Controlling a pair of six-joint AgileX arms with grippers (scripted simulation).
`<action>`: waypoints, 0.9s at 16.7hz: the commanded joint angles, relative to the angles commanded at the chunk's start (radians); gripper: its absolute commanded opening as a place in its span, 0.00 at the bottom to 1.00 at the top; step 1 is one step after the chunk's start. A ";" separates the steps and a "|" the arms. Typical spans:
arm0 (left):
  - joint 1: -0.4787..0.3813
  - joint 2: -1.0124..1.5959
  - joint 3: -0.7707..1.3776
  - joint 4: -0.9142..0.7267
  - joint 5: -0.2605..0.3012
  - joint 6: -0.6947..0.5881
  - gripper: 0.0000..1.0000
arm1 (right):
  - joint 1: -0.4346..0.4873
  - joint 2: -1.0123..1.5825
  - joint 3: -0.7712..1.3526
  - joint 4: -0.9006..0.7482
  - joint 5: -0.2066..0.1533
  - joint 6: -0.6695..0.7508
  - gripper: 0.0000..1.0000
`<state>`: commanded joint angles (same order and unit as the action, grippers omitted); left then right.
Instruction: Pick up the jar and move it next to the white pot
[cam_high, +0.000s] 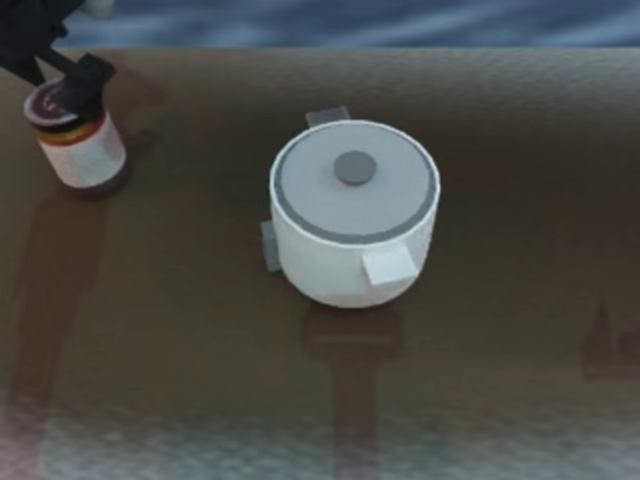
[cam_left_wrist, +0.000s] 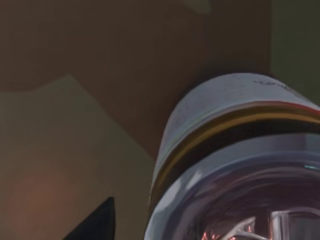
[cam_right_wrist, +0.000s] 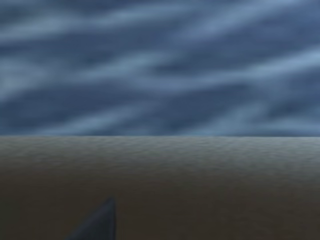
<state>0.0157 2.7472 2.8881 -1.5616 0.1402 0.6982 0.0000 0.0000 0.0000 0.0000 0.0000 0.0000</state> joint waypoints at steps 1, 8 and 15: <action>0.000 0.007 0.013 -0.003 0.000 0.003 1.00 | 0.000 0.000 0.000 0.000 0.000 0.000 1.00; -0.005 0.001 -0.006 0.013 -0.001 -0.001 1.00 | 0.000 0.000 0.000 0.000 0.000 0.000 1.00; -0.010 -0.065 -0.298 0.230 -0.003 -0.008 1.00 | 0.000 0.000 0.000 0.000 0.000 0.000 1.00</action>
<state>0.0059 2.6822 2.5901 -1.3319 0.1371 0.6902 0.0000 0.0000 0.0000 0.0000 0.0000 0.0000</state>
